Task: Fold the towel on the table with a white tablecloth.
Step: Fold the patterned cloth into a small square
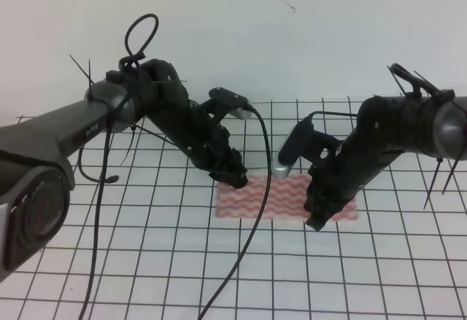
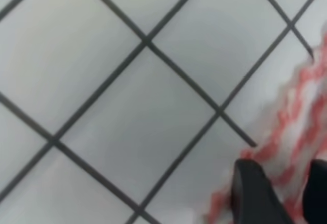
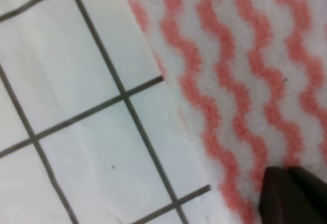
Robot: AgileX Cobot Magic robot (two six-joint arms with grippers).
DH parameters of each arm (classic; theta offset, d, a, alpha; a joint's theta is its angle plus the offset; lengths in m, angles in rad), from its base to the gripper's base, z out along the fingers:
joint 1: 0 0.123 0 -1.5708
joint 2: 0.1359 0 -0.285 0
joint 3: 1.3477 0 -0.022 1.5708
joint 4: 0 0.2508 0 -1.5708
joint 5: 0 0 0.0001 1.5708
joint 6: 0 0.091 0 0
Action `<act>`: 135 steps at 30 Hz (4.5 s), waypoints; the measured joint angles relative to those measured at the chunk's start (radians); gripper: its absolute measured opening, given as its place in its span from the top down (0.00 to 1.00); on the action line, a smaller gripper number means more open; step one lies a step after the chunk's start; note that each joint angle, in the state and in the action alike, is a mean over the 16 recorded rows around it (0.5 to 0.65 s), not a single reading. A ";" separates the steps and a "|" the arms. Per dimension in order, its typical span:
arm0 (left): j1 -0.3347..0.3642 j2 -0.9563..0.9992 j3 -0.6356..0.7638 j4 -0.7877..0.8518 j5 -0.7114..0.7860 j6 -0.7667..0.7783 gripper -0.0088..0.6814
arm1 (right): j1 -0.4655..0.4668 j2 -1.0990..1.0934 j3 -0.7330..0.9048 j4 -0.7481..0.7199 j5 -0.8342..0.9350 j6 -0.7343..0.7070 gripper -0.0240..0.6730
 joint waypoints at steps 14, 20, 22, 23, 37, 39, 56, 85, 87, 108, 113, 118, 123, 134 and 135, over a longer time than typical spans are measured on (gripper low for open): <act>-0.015 -0.025 -0.002 -0.011 0.105 0.043 0.67 | -0.001 0.021 -0.003 -0.002 -0.011 0.014 0.97; -0.021 -0.041 0.000 -0.047 0.155 0.093 0.67 | -0.002 0.033 -0.005 -0.001 -0.015 0.024 0.97; -0.022 -0.045 0.001 -0.051 0.156 0.102 0.68 | -0.002 0.035 -0.005 0.000 -0.016 0.027 0.97; -0.023 -0.047 0.001 -0.050 0.153 0.104 0.68 | -0.002 0.036 -0.005 0.000 -0.017 0.028 0.97; -0.014 -0.051 0.003 0.032 0.067 0.069 0.78 | -0.002 0.037 -0.008 0.000 -0.021 0.030 0.97; -0.014 -0.045 0.003 0.027 0.076 0.073 0.79 | -0.002 0.037 -0.008 -0.001 -0.021 0.030 0.97; -0.019 -0.028 -0.001 -0.128 0.245 0.148 0.79 | -0.002 0.037 -0.008 -0.002 -0.021 0.033 0.97; 0.010 0.027 -0.062 -0.011 0.161 0.026 0.81 | -0.002 0.038 -0.008 -0.003 -0.021 0.034 0.97; 0.010 0.030 -0.065 -0.016 0.162 0.026 0.83 | -0.002 0.038 -0.008 -0.003 -0.021 0.034 0.97; 0.010 0.049 -0.174 0.091 0.176 -0.041 0.99 | -0.002 0.039 -0.008 -0.005 -0.022 0.034 0.97; 0.010 0.061 -0.175 0.121 0.174 -0.058 0.99 | -0.002 0.039 -0.008 -0.005 -0.022 0.034 0.97; 0.010 0.067 -0.175 0.135 0.168 -0.075 0.99 | -0.002 0.039 -0.008 -0.006 -0.022 0.034 0.97; 0.010 0.057 -0.175 0.145 0.158 -0.094 0.99 | -0.002 0.032 -0.007 -0.008 -0.028 0.039 0.97; 0.026 -0.022 -0.175 0.106 0.178 -0.113 0.99 | -0.038 -0.102 0.003 -0.038 -0.051 0.152 0.97; 0.030 -0.032 -0.175 0.094 0.184 -0.110 0.99 | -0.048 -0.121 0.004 -0.041 -0.049 0.169 0.97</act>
